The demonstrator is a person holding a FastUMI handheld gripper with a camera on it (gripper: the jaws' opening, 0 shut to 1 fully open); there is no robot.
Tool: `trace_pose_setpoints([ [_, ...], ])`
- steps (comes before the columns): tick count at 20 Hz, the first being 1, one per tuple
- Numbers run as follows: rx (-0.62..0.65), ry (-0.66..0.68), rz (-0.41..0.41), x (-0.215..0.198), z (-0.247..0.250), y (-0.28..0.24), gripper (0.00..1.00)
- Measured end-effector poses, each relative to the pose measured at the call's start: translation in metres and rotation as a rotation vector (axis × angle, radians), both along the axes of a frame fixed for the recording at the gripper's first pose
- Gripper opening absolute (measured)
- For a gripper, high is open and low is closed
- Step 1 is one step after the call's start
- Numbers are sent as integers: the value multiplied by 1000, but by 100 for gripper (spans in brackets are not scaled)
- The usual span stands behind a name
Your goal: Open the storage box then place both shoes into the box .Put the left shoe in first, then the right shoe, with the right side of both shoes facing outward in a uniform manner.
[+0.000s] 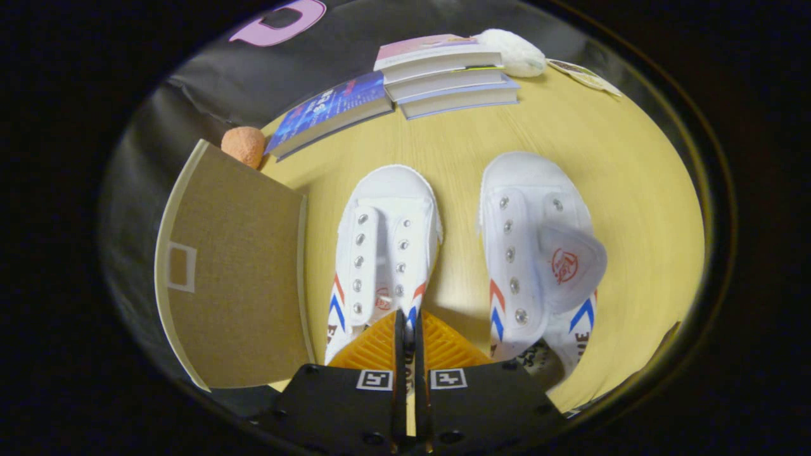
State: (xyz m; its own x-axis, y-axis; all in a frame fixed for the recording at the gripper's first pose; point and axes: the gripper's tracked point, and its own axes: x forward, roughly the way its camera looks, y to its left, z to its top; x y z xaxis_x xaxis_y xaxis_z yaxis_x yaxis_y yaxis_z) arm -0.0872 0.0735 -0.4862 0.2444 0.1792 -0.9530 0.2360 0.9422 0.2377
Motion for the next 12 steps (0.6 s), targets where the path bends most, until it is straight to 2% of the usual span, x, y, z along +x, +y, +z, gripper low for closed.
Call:
trace_pose_setpoints([
  [3, 34, -5, -10, -1, 3, 2, 3],
  [12, 359, -27, -243, 10, 59, 24, 2],
])
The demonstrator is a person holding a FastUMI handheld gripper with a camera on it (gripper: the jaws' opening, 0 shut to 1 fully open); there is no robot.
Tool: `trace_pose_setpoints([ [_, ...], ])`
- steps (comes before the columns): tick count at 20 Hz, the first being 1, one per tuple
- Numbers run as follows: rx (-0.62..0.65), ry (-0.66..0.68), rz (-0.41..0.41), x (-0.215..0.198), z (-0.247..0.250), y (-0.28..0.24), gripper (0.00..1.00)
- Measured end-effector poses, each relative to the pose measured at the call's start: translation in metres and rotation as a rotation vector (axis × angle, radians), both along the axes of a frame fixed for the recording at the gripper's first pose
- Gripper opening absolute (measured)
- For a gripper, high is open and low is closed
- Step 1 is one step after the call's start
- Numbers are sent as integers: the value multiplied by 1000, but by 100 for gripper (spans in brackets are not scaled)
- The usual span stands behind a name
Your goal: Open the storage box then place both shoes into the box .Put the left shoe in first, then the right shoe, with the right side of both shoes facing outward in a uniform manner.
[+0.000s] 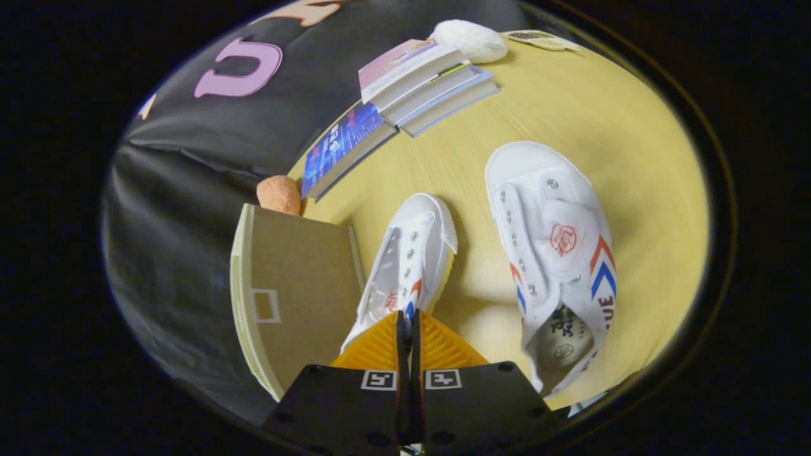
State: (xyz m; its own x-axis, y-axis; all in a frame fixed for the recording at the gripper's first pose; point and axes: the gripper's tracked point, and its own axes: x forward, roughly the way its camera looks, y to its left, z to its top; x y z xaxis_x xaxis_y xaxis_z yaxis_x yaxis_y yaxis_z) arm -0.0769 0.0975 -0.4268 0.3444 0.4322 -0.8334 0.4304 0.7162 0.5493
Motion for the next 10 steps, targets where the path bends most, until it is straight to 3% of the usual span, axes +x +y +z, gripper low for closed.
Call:
trace_pose_setpoints([
  [4, 220, -44, -85, 18, 57, 21, 2],
  [5, 207, -42, -98, 24, 61, 18, 2],
  [10, -168, -52, 84, 5, 15, -26, 3],
])
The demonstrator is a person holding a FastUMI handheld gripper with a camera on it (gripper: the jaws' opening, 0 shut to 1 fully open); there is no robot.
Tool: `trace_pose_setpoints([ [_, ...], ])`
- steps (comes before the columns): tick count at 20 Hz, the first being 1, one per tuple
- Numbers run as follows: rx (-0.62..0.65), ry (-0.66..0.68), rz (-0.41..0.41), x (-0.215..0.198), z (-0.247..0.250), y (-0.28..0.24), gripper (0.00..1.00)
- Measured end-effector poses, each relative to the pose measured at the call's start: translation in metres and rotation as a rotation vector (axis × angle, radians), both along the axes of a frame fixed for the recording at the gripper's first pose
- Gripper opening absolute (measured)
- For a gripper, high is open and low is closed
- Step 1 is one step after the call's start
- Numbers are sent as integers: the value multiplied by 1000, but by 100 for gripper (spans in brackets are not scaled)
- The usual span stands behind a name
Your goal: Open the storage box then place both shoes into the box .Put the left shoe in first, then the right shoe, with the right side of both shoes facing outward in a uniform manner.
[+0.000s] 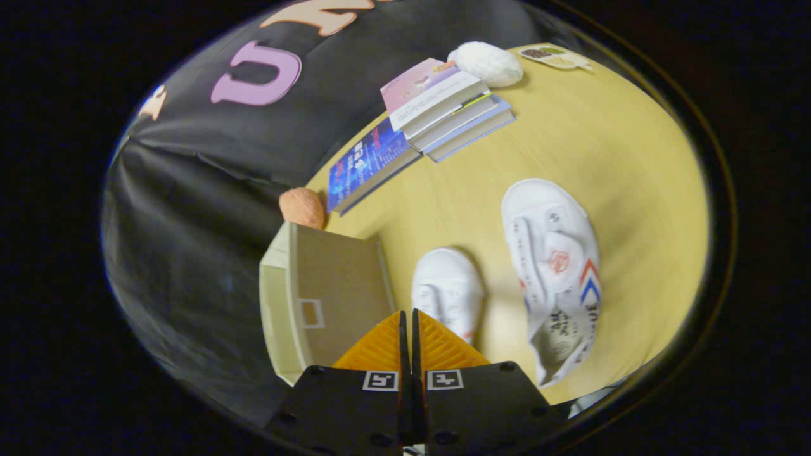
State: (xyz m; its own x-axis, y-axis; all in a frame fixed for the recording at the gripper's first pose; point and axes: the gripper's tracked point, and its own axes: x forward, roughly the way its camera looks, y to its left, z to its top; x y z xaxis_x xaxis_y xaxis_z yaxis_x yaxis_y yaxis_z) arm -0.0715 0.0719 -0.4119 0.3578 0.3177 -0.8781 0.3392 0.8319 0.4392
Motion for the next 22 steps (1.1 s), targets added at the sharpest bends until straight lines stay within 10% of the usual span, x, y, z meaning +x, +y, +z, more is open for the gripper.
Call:
trace_pose_setpoints([
  [18, -227, 10, 203, -47, -81, 34, 3],
  [22, -5, 75, -63, -45, -77, 28, 3],
])
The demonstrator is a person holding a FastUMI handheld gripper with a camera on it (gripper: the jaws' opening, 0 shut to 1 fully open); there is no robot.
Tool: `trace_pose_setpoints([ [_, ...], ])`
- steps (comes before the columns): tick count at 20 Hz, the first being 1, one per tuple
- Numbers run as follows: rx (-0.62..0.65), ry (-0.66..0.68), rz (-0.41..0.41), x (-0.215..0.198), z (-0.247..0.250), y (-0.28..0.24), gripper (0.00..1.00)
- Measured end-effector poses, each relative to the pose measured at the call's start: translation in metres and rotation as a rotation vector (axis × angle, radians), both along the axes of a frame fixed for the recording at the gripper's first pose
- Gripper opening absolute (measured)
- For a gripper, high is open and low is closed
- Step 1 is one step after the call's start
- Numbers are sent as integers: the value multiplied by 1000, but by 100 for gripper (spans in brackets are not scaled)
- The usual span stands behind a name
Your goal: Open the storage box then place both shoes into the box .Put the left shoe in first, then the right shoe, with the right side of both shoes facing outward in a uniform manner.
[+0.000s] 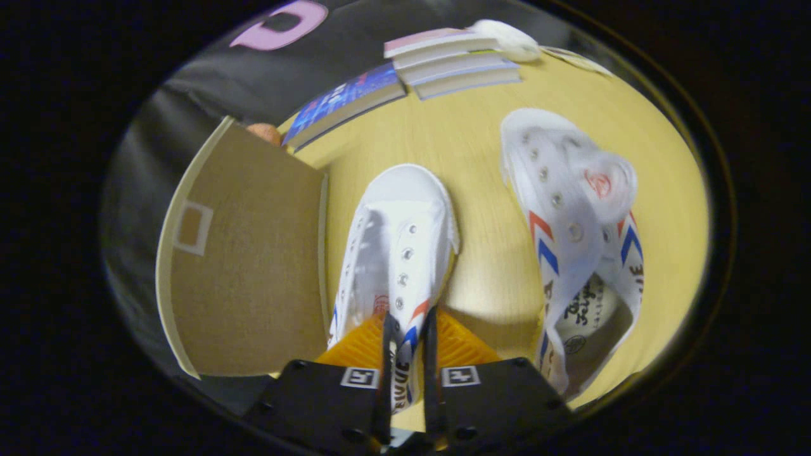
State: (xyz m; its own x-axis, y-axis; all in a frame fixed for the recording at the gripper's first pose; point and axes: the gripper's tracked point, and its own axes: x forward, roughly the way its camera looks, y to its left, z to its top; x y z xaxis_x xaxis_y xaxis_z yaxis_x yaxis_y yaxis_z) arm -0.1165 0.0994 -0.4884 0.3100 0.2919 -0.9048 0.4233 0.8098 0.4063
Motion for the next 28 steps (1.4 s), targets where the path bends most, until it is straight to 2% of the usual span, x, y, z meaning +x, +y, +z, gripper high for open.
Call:
trace_pose_setpoints([
  [1, 54, 19, -47, 0, -5, 4, 3],
  [5, 141, 41, -102, -2, 6, 15, 3],
  [8, 269, 16, -168, 11, 30, 27, 3],
  [11, 300, -21, -185, 23, 56, 22, 3],
  [16, 293, -145, -140, 55, 120, 13, 3],
  [19, 341, -225, -113, 78, 168, 34, 2],
  [22, 374, -277, -10, 94, 203, 78, 2],
  [25, 397, -292, 84, 100, 213, 127, 3],
  [28, 387, -256, 150, 99, 195, 171, 3],
])
